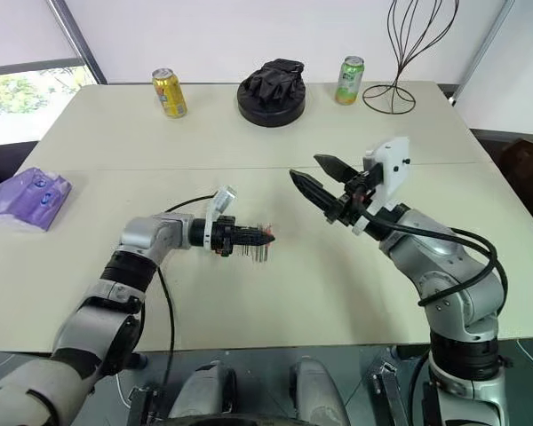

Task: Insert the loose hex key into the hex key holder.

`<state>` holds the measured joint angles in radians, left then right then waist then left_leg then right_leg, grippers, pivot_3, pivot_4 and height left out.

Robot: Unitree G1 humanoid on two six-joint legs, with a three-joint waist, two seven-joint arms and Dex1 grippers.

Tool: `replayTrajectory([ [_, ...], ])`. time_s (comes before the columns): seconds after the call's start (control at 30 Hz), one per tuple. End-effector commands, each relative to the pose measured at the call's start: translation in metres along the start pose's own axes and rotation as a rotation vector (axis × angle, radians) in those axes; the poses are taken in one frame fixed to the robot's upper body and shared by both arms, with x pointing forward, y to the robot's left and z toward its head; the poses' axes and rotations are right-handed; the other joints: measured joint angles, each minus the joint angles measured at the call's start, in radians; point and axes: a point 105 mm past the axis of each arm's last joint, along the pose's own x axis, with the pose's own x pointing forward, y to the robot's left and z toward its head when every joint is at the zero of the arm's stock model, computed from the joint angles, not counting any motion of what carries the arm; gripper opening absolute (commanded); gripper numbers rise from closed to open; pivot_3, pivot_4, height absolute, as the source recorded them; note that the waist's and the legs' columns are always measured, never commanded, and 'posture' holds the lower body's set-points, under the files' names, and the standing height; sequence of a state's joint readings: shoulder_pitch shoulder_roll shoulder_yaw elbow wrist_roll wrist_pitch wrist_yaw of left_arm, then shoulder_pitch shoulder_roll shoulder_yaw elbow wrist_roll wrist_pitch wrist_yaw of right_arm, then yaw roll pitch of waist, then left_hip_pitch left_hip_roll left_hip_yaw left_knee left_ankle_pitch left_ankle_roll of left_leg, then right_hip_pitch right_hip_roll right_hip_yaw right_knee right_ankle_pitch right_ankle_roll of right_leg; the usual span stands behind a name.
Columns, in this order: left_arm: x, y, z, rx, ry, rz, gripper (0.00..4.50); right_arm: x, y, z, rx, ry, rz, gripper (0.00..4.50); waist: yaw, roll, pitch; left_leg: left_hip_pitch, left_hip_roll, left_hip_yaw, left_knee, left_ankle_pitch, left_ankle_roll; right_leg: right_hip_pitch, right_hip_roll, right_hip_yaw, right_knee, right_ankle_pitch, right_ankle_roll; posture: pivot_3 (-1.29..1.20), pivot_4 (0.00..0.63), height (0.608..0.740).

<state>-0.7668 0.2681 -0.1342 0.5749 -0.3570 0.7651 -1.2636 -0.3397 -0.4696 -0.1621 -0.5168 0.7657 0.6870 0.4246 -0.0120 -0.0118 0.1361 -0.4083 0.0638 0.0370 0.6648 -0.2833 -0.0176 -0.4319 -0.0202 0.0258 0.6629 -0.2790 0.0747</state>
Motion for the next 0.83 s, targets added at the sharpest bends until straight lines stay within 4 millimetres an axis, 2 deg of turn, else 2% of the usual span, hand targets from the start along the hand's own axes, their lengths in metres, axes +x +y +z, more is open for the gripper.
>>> replayTrajectory([
  [0.03, 0.000, 0.003, 0.011, -0.041, -0.022, 0.015, 1.28, 0.004, -0.002, 0.009, -0.025, -0.052, -0.019, 3.12, 0.000, 0.000, 0.000, 0.000, 0.000, 0.000, 0.000, 0.000, 0.000, 0.000, 0.000, 0.000, 0.000, 0.000, 0.000, 0.00, 0.150, 0.740],
  [0.13, -0.003, 0.009, 0.012, -0.044, -0.021, 0.048, 2.81, 0.005, -0.004, 0.008, -0.021, -0.057, -0.029, 3.12, 0.000, 0.000, 0.000, 0.000, 0.000, 0.000, 0.000, 0.000, 0.001, 0.000, 0.000, 0.000, 0.000, 0.000, 0.000, 0.00, 0.150, 0.740],
  [0.23, -0.011, 0.033, 0.008, -0.013, -0.012, 0.219, 4.42, 0.004, -0.006, 0.007, -0.020, -0.056, -0.041, 3.12, 0.000, 0.000, 0.000, 0.000, 0.000, -0.001, 0.000, -0.001, 0.001, 0.001, 0.000, 0.000, 0.000, 0.000, 0.000, 0.00, 0.150, 0.740],
  [0.3, -0.027, 0.054, -0.003, 0.140, 0.085, 0.391, 4.47, 0.003, -0.009, 0.006, -0.022, -0.052, -0.059, 3.12, -0.001, 0.000, 0.000, 0.002, 0.000, -0.001, 0.000, -0.001, 0.001, 0.003, 0.000, 0.000, -0.001, 0.000, 0.000, 0.00, 0.150, 0.740],
  [0.4, -0.057, 0.069, 0.003, 0.204, 0.079, 0.548, 4.47, -0.001, -0.012, 0.003, -0.020, -0.042, -0.078, 3.12, -0.009, 0.000, 0.000, 0.006, 0.000, -0.003, 0.000, -0.001, 0.002, 0.005, 0.003, 0.004, -0.001, -0.001, -0.001, 0.00, 0.150, 0.740],
  [0.53, -0.083, 0.069, 0.003, 0.353, 0.128, 0.632, 4.47, -0.004, -0.016, 0.000, -0.011, -0.032, -0.092, 3.12, -0.028, 0.000, 0.000, 0.018, -0.004, -0.012, -0.003, -0.007, 0.012, 0.008, 0.011, 0.019, 0.002, -0.002, -0.004, 0.00, 0.150, 0.740],
  [0.67, -0.098, 0.064, -0.001, 0.471, 0.190, 0.686, 4.47, -0.001, -0.017, -0.002, -0.007, -0.026, -0.089, 3.12, -0.033, 0.000, 0.000, 0.020, -0.004, -0.014, -0.003, -0.008, 0.014, 0.008, 0.012, 0.021, 0.003, -0.002, -0.005, 0.00, 0.150, 0.740],
  [0.83, -0.113, 0.044, 0.021, 0.624, 0.012, 0.762, 4.47, 0.000, -0.018, -0.005, -0.014, -0.008, -0.076, 3.12, -0.031, 0.000, 0.000, 0.019, -0.004, -0.013, -0.003, -0.008, 0.014, 0.007, 0.012, 0.022, 0.004, -0.002, -0.005, 0.00, 0.150, 0.740],
])
